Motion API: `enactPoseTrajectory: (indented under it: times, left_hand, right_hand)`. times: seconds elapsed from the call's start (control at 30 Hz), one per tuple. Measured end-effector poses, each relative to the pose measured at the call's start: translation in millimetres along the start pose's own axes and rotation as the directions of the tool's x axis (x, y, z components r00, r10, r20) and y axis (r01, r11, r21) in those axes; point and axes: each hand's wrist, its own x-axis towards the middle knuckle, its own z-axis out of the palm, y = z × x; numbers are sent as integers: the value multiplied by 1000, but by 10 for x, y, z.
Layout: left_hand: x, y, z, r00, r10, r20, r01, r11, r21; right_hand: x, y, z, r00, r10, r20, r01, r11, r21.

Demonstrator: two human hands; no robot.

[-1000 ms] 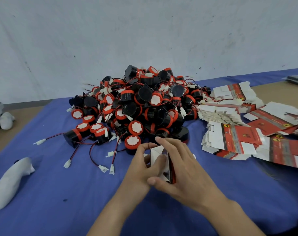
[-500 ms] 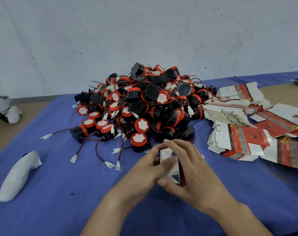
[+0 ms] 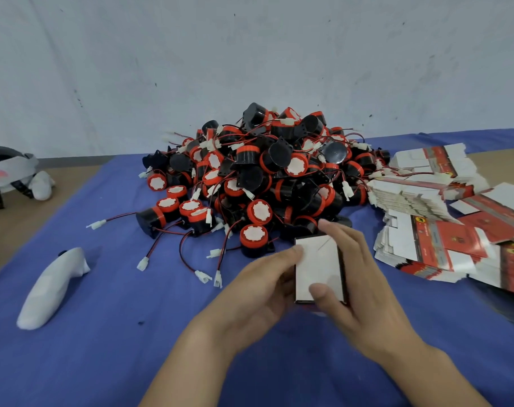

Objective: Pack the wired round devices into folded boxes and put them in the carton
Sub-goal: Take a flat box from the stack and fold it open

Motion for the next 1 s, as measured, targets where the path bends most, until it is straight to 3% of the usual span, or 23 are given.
enactPoseTrajectory:
  times: [0.1,0.33,0.43,0.57,0.93,1.0]
  left_hand:
    - [-7,19,-38,999,-15,33,17,998,-68]
    - [-34,74,-67,990,103,98,-90,988,-129]
    - [0,51,-29,984,176,18,-175,983,-48]
    - [54,-12,19,946,320,-53,-310,941,136]
    - [66,-81,163,934,340,-111,-318,931,177]
    - [23,-63,132,900,417,-128,-354,870,343]
  right_hand:
    - [-2,6,-14,999,33,-28,-30,995,97]
    - [13,82,-16,997,31,76,-35,998,53]
    - [-6,119,50,990,98,98,-117,969,217]
    - [4,26,200,968,230,98,-248,838,486]
    - [20,-98,327,943,332,-10,-279,805,524]
    - [25,-51,319,946,323,12,-281,802,527]
